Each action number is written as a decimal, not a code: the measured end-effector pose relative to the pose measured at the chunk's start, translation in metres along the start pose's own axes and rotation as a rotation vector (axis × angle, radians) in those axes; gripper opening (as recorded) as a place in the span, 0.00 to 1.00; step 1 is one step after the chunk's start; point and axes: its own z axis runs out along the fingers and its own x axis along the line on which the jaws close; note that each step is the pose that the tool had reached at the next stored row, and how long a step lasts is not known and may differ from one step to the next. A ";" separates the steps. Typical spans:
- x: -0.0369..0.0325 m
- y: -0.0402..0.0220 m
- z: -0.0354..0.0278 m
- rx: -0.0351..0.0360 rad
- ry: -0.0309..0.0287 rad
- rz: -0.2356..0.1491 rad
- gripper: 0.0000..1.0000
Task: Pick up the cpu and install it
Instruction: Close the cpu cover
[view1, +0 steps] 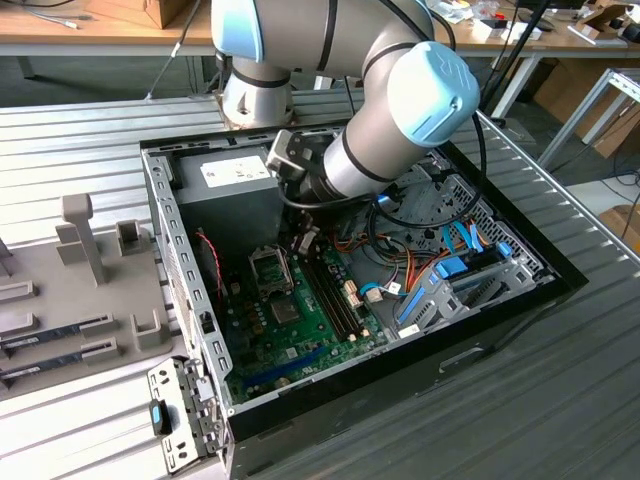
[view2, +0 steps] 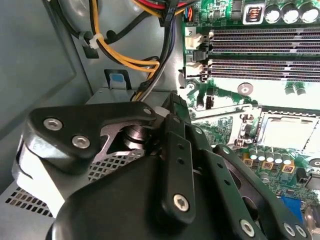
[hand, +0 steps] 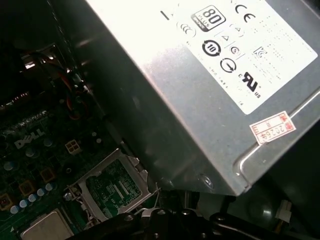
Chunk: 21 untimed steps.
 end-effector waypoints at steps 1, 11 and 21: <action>-0.0004 -0.0005 0.0000 -0.0008 -0.0008 0.000 0.11; 0.0003 -0.0034 0.0068 -0.0051 -0.0058 -0.001 0.11; 0.0056 0.0010 0.0098 -0.0088 -0.0110 -0.003 0.11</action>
